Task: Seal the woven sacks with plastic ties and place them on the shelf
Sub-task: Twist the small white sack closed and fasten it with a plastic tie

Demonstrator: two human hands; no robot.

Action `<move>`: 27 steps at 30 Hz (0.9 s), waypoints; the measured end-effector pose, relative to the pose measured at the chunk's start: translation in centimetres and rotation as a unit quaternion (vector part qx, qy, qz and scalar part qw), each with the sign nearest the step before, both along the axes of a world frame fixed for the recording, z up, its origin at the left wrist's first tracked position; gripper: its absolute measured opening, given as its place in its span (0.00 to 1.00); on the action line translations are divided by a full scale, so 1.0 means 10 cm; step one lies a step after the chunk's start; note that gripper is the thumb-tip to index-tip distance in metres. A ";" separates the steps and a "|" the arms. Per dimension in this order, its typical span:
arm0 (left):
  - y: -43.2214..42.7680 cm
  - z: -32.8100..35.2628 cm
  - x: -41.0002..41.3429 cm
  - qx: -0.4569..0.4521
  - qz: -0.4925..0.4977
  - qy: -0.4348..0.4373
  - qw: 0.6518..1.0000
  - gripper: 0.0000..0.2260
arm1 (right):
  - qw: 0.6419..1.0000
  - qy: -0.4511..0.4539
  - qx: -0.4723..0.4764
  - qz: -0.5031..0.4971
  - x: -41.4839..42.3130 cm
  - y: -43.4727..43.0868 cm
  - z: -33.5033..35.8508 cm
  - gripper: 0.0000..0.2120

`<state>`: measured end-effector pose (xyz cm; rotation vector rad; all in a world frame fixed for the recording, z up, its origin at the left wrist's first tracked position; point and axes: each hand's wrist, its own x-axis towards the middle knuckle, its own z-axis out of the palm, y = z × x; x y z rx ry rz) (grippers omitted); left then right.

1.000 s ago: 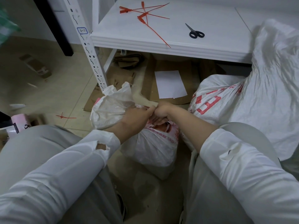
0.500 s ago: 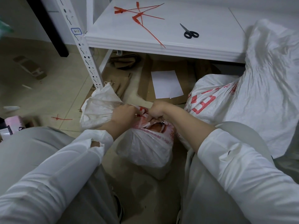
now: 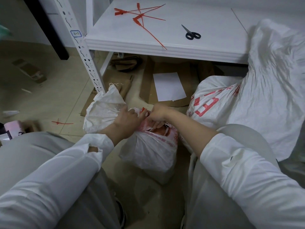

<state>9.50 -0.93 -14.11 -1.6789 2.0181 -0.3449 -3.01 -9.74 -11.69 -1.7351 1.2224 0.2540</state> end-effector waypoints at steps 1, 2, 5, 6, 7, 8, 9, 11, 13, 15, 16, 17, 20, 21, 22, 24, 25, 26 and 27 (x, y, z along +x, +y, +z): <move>0.00 0.00 -0.01 -0.002 -0.005 0.001 1.000 0.34 | 1.000 -0.018 0.009 -0.008 0.01 0.00 -0.01 0.08; -0.01 0.00 -0.02 -0.005 -0.009 0.001 1.000 0.33 | 0.999 -0.031 0.014 -0.010 0.02 0.00 -0.01 0.09; -0.02 0.03 -0.03 -0.015 -0.016 0.010 1.000 0.33 | 0.998 -0.053 0.016 -0.015 0.03 0.03 -0.02 0.09; -0.02 0.03 -0.03 -0.019 -0.016 0.013 1.000 0.33 | 0.998 -0.060 0.009 -0.020 0.04 0.03 -0.04 0.10; -0.02 0.04 -0.03 -0.020 -0.015 0.015 1.000 0.34 | 0.997 -0.066 -0.003 -0.027 0.04 0.02 -0.05 0.10; -0.03 0.05 -0.03 -0.020 -0.014 0.016 1.000 0.34 | 0.997 -0.070 -0.015 -0.033 0.04 0.02 -0.06 0.10; -0.03 0.06 -0.04 -0.017 -0.015 0.016 1.000 0.34 | 0.996 -0.070 -0.026 -0.039 0.04 0.01 -0.07 0.10; -0.04 0.06 -0.06 -0.009 -0.007 0.016 1.000 0.35 | 0.997 -0.060 -0.037 -0.039 0.04 0.02 -0.08 0.10; -0.04 0.06 -0.09 -0.004 0.023 0.021 1.000 0.37 | 0.998 -0.043 -0.039 -0.029 0.06 0.05 -0.07 0.09; -0.04 0.07 -0.11 0.001 0.053 0.034 0.998 0.38 | 0.998 -0.035 -0.034 -0.028 0.08 0.08 -0.09 0.09; -0.04 0.08 -0.11 0.004 0.058 0.040 0.998 0.38 | 0.999 -0.036 -0.024 -0.030 0.09 0.09 -0.10 0.10; -0.04 0.09 -0.12 0.006 0.057 0.045 0.997 0.38 | 0.999 -0.038 -0.012 -0.033 0.10 0.10 -0.11 0.11; -0.02 0.12 -0.11 -0.002 0.047 0.054 0.997 0.40 | 0.997 -0.067 0.014 -0.047 0.08 0.12 -0.11 0.13; -0.02 0.12 -0.11 -0.008 0.048 0.056 0.997 0.41 | 0.995 -0.082 0.019 -0.054 0.07 0.11 -0.10 0.13; -0.02 0.12 -0.10 -0.011 0.049 0.058 0.997 0.42 | 0.993 -0.095 0.019 -0.060 0.06 0.11 -0.09 0.12; -0.01 0.11 -0.10 -0.013 0.049 0.058 0.997 0.44 | 0.992 -0.105 0.008 -0.066 0.05 0.09 -0.09 0.11; -0.01 0.10 -0.11 -0.015 0.048 0.058 0.997 0.44 | 0.992 -0.106 0.004 -0.068 0.04 0.09 -0.09 0.10; -0.01 0.10 -0.12 -0.017 0.050 0.062 0.997 0.44 | 0.992 -0.106 0.004 -0.070 0.05 0.09 -0.09 0.10; -0.01 0.11 -0.13 -0.017 0.056 0.066 0.996 0.43 | 0.992 -0.104 0.006 -0.074 0.05 0.10 -0.09 0.09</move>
